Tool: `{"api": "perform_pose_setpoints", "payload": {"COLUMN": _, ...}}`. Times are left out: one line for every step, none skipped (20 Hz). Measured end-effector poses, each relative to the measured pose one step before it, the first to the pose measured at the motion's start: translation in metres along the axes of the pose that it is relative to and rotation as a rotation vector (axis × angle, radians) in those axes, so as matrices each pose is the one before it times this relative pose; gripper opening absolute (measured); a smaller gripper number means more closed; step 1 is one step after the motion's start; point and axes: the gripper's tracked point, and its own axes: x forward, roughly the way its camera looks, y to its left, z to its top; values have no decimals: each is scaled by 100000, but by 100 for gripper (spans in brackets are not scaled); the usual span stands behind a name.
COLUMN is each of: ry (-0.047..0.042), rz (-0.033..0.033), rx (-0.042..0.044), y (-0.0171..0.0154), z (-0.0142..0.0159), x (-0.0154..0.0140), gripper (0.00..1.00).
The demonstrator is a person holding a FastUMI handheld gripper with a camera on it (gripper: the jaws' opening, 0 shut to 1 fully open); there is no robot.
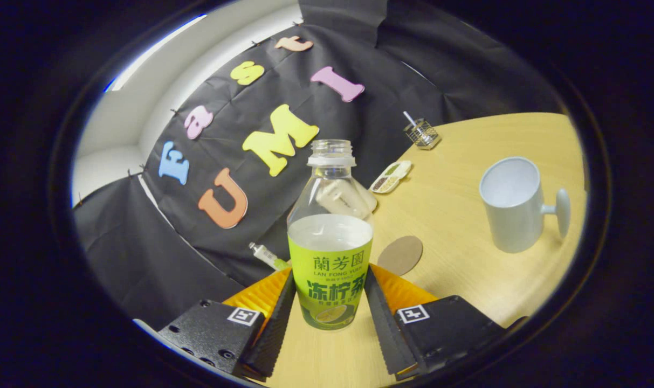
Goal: Take the bottle from table, then pour the juice into the cup, finally place the bottle on the coaster
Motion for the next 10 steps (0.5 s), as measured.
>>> {"api": "perform_pose_setpoints", "payload": {"ry": -79, "rz": 363, "rx": 3020, "y": -208, "z": 15, "x": -167, "gripper": 78}}
{"api": "perform_pose_setpoints", "payload": {"ry": -152, "rz": 746, "rx": 3226, "y": -121, "z": 112, "x": 11, "gripper": 78}}
{"api": "perform_pose_setpoints", "payload": {"ry": -291, "rz": 961, "rx": 3480, "y": -6, "z": 100, "x": -66, "gripper": 78}}
{"api": "perform_pose_setpoints", "payload": {"ry": -388, "rz": 960, "rx": 3540, "y": -23, "z": 237, "x": -8, "gripper": 78}}
{"api": "perform_pose_setpoints", "payload": {"ry": -408, "rz": 996, "rx": 3261, "y": -149, "z": 72, "x": -34, "gripper": 78}}
{"api": "perform_pose_setpoints", "payload": {"ry": -450, "rz": 950, "rx": 3023, "y": -15, "z": 130, "x": -13, "gripper": 78}}
{"api": "perform_pose_setpoints", "payload": {"ry": -396, "rz": 892, "rx": 2816, "y": 104, "z": 117, "x": 15, "gripper": 78}}
{"api": "perform_pose_setpoints", "payload": {"ry": -246, "rz": 788, "rx": 2728, "y": 7, "z": 161, "x": 88, "gripper": 78}}
{"api": "perform_pose_setpoints", "payload": {"ry": -409, "rz": 601, "rx": 2721, "y": -50, "z": 84, "x": 15, "gripper": 78}}
{"api": "perform_pose_setpoints", "payload": {"ry": -213, "rz": 624, "rx": 2785, "y": 16, "z": 142, "x": 20, "gripper": 78}}
